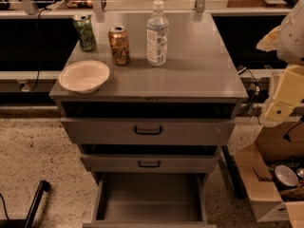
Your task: Place blue plastic bottle into bottom drawer
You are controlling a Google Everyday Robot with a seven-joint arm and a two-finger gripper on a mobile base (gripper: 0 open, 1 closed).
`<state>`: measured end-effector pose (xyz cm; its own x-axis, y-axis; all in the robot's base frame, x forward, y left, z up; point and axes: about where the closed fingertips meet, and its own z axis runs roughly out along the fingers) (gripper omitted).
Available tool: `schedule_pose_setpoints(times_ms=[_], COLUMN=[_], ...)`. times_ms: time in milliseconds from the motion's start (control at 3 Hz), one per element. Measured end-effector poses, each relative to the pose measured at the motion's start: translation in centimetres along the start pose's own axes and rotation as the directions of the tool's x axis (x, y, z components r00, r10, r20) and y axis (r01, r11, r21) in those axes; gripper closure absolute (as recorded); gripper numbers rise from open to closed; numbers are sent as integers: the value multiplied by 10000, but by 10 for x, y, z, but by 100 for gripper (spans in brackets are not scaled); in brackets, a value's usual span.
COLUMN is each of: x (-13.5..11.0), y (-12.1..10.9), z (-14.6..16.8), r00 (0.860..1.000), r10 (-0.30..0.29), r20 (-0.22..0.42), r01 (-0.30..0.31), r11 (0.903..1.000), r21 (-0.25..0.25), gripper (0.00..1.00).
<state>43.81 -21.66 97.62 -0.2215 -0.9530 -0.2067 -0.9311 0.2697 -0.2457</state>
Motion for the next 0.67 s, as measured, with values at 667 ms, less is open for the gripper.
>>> schedule_pose_setpoints(times_ms=[667], x=[-36], y=[-22], z=[26], r00=[9936], r10=[288], r20=[1093], r01=[-274], r11=[9995], r21=[-150], gripper=[0])
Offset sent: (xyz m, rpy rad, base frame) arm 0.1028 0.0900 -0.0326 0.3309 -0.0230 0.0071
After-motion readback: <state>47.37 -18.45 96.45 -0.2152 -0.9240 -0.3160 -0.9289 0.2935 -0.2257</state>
